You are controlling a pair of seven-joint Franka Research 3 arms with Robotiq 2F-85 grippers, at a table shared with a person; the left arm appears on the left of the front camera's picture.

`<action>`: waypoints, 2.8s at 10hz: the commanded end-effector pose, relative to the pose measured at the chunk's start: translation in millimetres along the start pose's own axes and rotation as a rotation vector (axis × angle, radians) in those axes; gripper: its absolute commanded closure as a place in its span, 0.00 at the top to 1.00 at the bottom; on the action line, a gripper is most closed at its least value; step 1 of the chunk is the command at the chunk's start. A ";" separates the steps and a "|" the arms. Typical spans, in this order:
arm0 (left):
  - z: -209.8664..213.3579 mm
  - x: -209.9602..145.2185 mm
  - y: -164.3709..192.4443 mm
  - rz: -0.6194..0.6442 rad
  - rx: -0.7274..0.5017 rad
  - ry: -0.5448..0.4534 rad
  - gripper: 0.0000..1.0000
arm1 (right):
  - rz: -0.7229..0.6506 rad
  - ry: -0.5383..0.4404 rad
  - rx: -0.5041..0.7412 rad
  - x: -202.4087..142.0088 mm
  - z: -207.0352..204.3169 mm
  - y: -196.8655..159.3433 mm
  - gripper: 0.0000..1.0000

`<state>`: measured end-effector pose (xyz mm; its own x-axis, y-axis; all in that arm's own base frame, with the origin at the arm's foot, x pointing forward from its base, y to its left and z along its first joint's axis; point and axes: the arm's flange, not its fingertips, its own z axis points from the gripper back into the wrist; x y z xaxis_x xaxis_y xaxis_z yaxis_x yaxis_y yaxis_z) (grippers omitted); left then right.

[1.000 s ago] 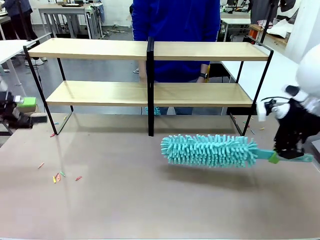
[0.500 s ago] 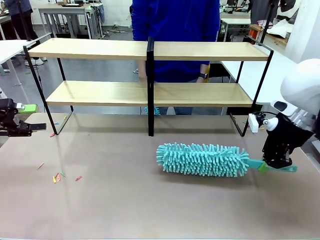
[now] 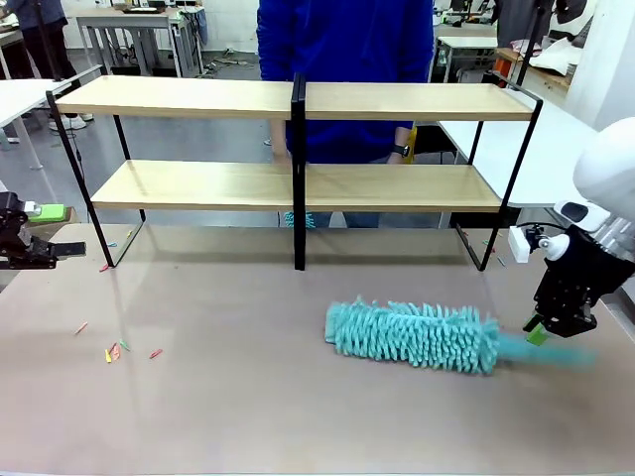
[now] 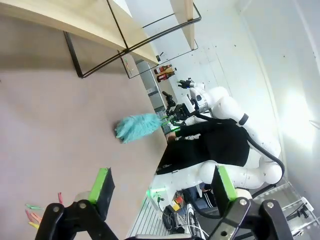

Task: Clean the shelves.
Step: Place the Duster on the table.

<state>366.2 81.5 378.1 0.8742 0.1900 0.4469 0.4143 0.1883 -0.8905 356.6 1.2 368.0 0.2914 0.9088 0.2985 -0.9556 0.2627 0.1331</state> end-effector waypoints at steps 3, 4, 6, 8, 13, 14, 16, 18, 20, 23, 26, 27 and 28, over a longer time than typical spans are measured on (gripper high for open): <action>-4.1 0.3 0.1 -0.022 -0.024 -0.024 1.00 | -0.189 -0.370 -0.069 -66.6 66.9 24.3 1.00; -4.1 0.3 0.1 -0.022 -0.024 -0.024 1.00 | -0.378 -0.574 0.002 -81.8 86.4 33.4 1.00; -4.1 0.3 0.1 -0.022 -0.024 -0.024 1.00 | -0.595 -0.862 0.378 -96.6 86.6 68.2 1.00; -4.1 0.3 0.1 -0.022 -0.024 -0.024 1.00 | -0.680 -0.941 0.558 -108.5 78.8 95.8 1.00; -4.1 0.3 0.1 -0.022 -0.024 -0.024 1.00 | -0.686 -0.858 0.577 -124.4 96.8 90.8 1.00; -4.1 0.3 0.1 -0.022 -0.024 -0.024 1.00 | -0.686 -0.858 0.577 -124.4 96.8 90.8 1.00; -4.1 0.3 0.1 -0.022 -0.024 -0.024 1.00 | -0.686 -0.858 0.577 -124.4 96.8 90.8 1.00; -4.1 0.3 0.1 -0.022 -0.024 -0.024 1.00 | -0.686 -0.858 0.577 -124.4 96.8 90.8 1.00; -4.1 0.3 0.1 -0.022 -0.024 -0.024 1.00 | -0.686 -0.858 0.577 -124.4 96.8 90.8 1.00; -4.1 0.3 0.1 -0.022 -0.024 -0.024 1.00 | -0.686 -0.858 0.577 -124.4 96.8 90.8 1.00; -4.1 0.3 0.1 -0.022 -0.024 -0.024 1.00 | -0.686 -0.858 0.577 -124.4 96.8 90.8 1.00; -4.1 0.3 0.1 -0.022 -0.024 -0.024 1.00 | -0.686 -0.858 0.577 -124.4 96.8 90.8 1.00; -4.1 0.3 0.1 -0.022 -0.024 -0.024 1.00 | -0.686 -0.858 0.577 -124.4 96.8 90.8 1.00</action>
<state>367.3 80.0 376.7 0.8734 0.1921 0.4475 0.4162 0.1829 -0.8907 238.7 -118.2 434.6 0.8772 0.0791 0.4736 -0.4778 0.2411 0.8447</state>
